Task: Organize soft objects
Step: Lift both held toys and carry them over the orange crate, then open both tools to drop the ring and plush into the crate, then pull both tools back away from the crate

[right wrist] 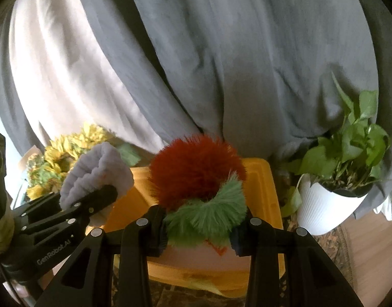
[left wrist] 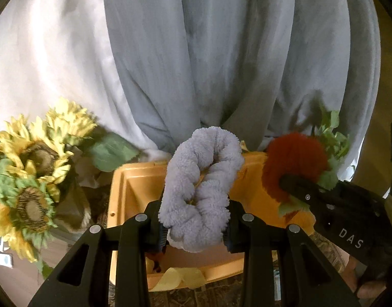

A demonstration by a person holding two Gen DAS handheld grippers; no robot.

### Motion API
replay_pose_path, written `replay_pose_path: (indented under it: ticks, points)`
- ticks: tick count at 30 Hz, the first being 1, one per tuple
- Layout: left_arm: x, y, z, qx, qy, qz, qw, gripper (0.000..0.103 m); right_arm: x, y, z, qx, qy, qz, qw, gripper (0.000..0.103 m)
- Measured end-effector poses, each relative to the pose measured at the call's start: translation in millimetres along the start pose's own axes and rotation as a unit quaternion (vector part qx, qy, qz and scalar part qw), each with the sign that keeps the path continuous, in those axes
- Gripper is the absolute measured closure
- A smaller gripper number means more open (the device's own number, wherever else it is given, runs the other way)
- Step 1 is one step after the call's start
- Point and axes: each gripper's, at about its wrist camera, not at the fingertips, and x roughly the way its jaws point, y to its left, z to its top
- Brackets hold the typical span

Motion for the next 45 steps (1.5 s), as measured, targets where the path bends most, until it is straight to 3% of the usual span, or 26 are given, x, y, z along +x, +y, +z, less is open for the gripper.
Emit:
replay_pose_path:
  ticks: [19, 23, 25, 31, 41, 45]
  points:
    - [73.1, 1.1, -19.3, 0.004, 0.106, -0.018, 0.9942, 0.068, 56.5, -15.6, -16.8, 0.011, 0.079, -0.021, 0.997, 0.063]
    - [77.1, 1.8, -21.1, 0.001, 0.116, -0.016, 0.9931, 0.061, 58.7, -14.7, -18.6, 0.009, 0.087, -0.021, 0.996, 0.059]
    - [80.6, 1.2, -22.4, -0.003, 0.119, -0.018, 0.9928, 0.051, 61.0, -16.3, -19.0, 0.015, 0.094, -0.014, 0.995, 0.054]
    - [75.4, 1.3, -24.3, 0.001, 0.11, -0.008, 0.9939, 0.041, 56.8, -19.9, -18.6, 0.023, 0.089, -0.026, 0.995, 0.045]
    - [39.5, -2.9, -25.4, 0.004, 0.074, 0.005, 0.9972, 0.031, 29.2, -14.2, -14.7, 0.019, 0.057, -0.039, 0.997, 0.044]
    - [16.1, -6.6, -26.0, 0.005, 0.043, 0.028, 0.9987, 0.018, 10.0, -9.3, -14.4, 0.018, 0.034, -0.044, 0.998, 0.033]
